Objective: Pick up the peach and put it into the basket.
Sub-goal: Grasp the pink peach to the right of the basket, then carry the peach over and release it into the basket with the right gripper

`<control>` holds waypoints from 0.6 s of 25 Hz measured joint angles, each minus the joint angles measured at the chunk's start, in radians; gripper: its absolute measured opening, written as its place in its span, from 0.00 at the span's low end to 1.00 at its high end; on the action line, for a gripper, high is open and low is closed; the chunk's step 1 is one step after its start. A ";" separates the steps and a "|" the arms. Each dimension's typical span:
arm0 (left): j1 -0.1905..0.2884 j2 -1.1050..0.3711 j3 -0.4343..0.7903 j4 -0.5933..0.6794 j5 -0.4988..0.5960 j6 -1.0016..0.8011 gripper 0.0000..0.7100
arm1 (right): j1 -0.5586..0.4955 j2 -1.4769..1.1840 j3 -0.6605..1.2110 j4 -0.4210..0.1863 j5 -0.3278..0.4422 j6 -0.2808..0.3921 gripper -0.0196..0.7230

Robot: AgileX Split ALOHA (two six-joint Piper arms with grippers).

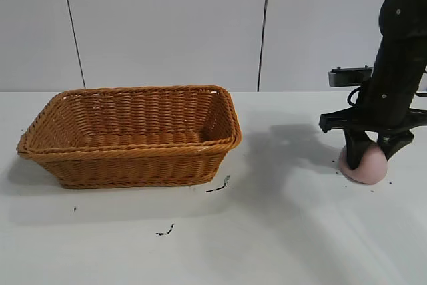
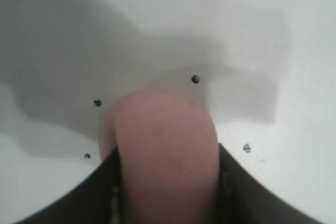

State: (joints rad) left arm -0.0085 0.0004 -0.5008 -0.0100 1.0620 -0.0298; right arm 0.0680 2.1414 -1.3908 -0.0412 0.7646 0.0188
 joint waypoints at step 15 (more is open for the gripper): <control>0.000 0.000 0.000 0.000 0.000 0.000 0.98 | 0.005 -0.162 -0.354 0.000 0.310 -0.010 0.00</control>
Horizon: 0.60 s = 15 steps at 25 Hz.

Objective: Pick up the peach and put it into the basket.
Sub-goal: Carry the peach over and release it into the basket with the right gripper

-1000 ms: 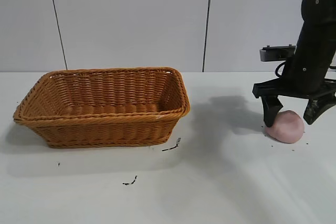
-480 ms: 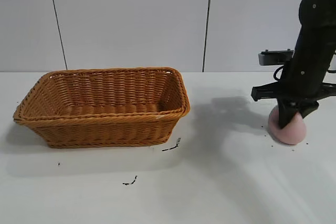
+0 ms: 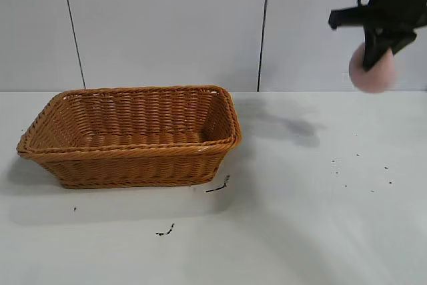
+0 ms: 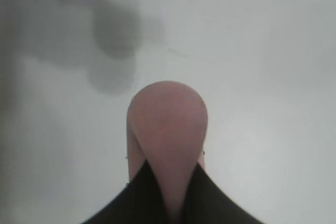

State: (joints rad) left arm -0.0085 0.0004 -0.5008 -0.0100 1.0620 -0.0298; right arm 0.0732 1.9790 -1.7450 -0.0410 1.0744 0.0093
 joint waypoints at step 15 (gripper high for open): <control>0.000 0.000 0.000 0.000 0.000 0.000 0.98 | 0.330 0.166 -0.322 0.047 0.030 -0.001 0.00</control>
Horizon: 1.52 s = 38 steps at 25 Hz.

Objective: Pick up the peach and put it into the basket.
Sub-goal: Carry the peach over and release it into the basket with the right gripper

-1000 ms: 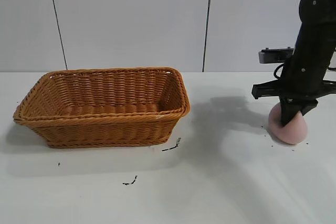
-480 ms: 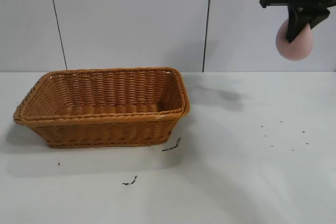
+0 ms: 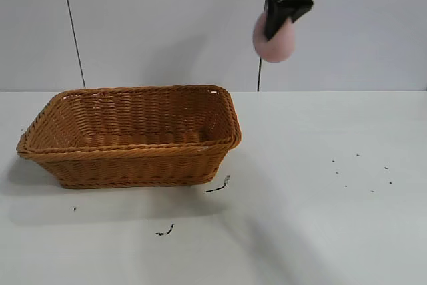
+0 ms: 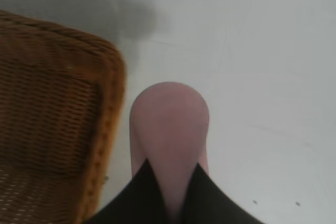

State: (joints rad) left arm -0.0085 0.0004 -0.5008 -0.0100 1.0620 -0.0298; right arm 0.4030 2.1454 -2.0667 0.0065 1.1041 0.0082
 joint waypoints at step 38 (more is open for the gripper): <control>0.000 0.000 0.000 0.000 0.000 0.000 0.98 | 0.114 0.283 -0.453 0.003 0.087 -0.002 0.95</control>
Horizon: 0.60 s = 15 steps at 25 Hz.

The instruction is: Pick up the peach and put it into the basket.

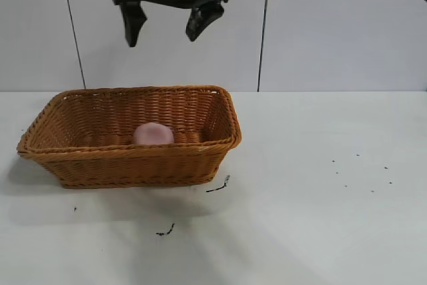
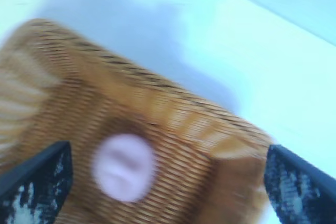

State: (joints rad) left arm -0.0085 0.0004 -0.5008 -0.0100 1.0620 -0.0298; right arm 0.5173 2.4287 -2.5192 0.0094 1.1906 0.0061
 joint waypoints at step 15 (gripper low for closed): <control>0.000 0.000 0.000 0.000 0.000 0.000 0.98 | -0.430 0.000 0.000 -0.009 0.019 -0.006 0.96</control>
State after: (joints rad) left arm -0.0085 0.0004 -0.5008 -0.0100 1.0620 -0.0298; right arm 0.0869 2.4287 -2.5192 0.0000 1.2100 0.0000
